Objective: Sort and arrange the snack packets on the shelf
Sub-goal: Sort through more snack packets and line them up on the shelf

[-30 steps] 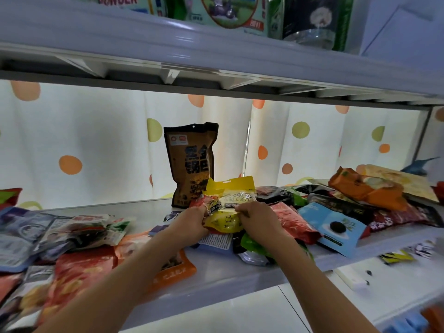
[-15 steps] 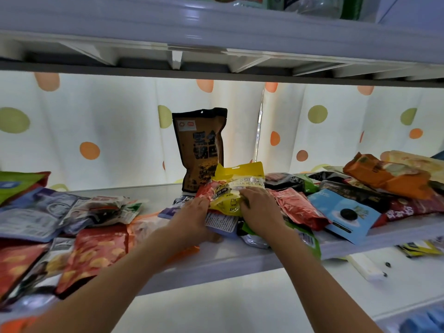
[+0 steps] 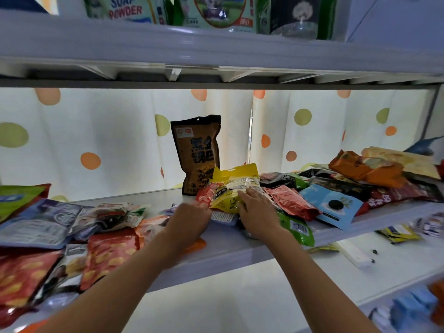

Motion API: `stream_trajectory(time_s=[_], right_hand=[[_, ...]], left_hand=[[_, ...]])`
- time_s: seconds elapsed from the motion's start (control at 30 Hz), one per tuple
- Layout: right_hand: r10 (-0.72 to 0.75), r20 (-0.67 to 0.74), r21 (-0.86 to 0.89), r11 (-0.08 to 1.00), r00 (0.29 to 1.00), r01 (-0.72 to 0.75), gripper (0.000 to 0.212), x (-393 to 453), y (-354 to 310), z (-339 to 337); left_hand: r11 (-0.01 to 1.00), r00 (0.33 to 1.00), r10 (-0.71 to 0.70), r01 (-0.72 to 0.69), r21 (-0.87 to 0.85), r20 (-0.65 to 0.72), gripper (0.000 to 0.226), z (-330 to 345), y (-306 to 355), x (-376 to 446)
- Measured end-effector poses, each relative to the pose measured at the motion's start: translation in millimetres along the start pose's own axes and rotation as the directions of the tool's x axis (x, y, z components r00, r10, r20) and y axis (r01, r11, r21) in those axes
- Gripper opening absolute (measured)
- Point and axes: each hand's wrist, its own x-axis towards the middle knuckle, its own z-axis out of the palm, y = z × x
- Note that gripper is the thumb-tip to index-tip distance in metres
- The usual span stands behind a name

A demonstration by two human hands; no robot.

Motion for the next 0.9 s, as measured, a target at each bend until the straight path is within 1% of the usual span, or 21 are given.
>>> stream_trajectory(time_s=[0.07, 0.13, 0.2, 0.27, 0.3, 0.33, 0.37, 0.4, 0.47, 0.53, 0.57, 0.63, 0.67, 0.73, 0.77, 0.8, 0.83, 0.9], right_hand=[[0.014, 0.005, 0.035, 0.999, 1.0, -0.014, 0.046, 2, -1, -2], [0.028, 0.012, 0.046, 0.999, 1.0, -0.028, 0.045, 2, -3, -4], [0.052, 0.033, 0.027, 0.998, 0.998, -0.052, 0.045, 1, -7, -5], [0.066, 0.059, 0.008, 0.998, 0.996, -0.067, 0.043, 1, -12, -4], [0.059, 0.044, 0.039, 0.997, 0.997, -0.061, 0.039, 0, -17, -4], [0.055, 0.008, 0.116, 0.992, 0.998, -0.056, 0.034, -1, -23, -2], [0.077, -0.039, 0.234, 0.97, 0.996, -0.066, 0.03, -5, -32, -2], [0.118, -0.09, 0.371, 0.925, 0.989, -0.077, 0.032, -12, -41, -2], [0.212, -0.147, 0.616, 0.783, 0.966, -0.078, 0.042, -30, -59, -10], [0.287, -0.113, 0.803, 0.59, 0.951, -0.083, 0.041, -48, -74, -22], [0.318, -0.063, 0.88, 0.464, 0.946, -0.097, 0.038, -55, -82, -28], [0.357, 0.009, 0.975, 0.205, 0.934, -0.087, 0.034, -74, -97, -39], [0.365, 0.024, 0.992, 0.108, 0.931, -0.068, 0.04, -83, -104, -45], [0.334, 0.045, 0.999, -0.035, 0.942, -0.035, 0.06, -103, -114, -57], [0.305, 0.046, 0.998, -0.06, 0.951, -0.03, 0.065, -114, -119, -61], [0.288, 0.038, 0.999, -0.046, 0.957, -0.026, 0.064, -126, -125, -66], [0.284, 0.019, 1.0, 0.0, 0.959, -0.02, 0.057, -137, -130, -67], [0.275, -0.038, 0.991, 0.131, 0.961, 0.001, 0.038, -157, -135, -67]], left_hand=[[0.998, 0.995, -0.037, 0.032, -0.05, -0.097, 0.036, -5, -12, -6], [0.994, 0.984, -0.091, 0.079, -0.079, -0.154, 0.047, -13, -26, -12], [0.982, 0.949, -0.171, 0.143, -0.12, -0.265, 0.044, -27, -39, -16], [0.96, 0.89, -0.25, 0.177, -0.215, -0.381, 0.038, -42, -48, -17], [0.947, 0.866, -0.279, 0.178, -0.266, -0.415, 0.036, -49, -52, -18], [0.934, 0.849, -0.306, 0.18, -0.307, -0.431, 0.035, -56, -56, -20], [0.924, 0.836, -0.326, 0.182, -0.338, -0.442, 0.034, -61, -59, -21], [0.913, 0.825, -0.345, 0.184, -0.363, -0.448, 0.034, -64, -62, -22], [0.883, 0.791, -0.399, 0.195, -0.426, -0.463, 0.024, -73, -68, -28], [0.856, 0.744, -0.445, 0.189, -0.482, -0.498, 0.01, -83, -70, -36], [0.844, 0.72, -0.463, 0.179, -0.506, -0.516, 0.006, -86, -70, -39], [0.8, 0.674, -0.517, 0.161, -0.579, -0.527, 0.01, -95, -66, -48], [0.767, 0.654, -0.55, 0.151, -0.623, -0.519, 0.014, -100, -62, -52], [0.693, 0.626, -0.613, 0.132, -0.709, -0.482, 0.016, -110, -53, -60], [0.653, 0.618, -0.638, 0.118, -0.749, -0.459, 0.016, -116, -48, -65], [0.608, 0.611, -0.661, 0.096, -0.788, -0.435, 0.014, -120, -42, -71], [0.558, 0.607, -0.681, 0.069, -0.827, -0.409, 0.014, -124, -37, -77], [0.474, 0.609, -0.707, 0.033, -0.88, -0.358, 0.013, -128, -25, -89]])
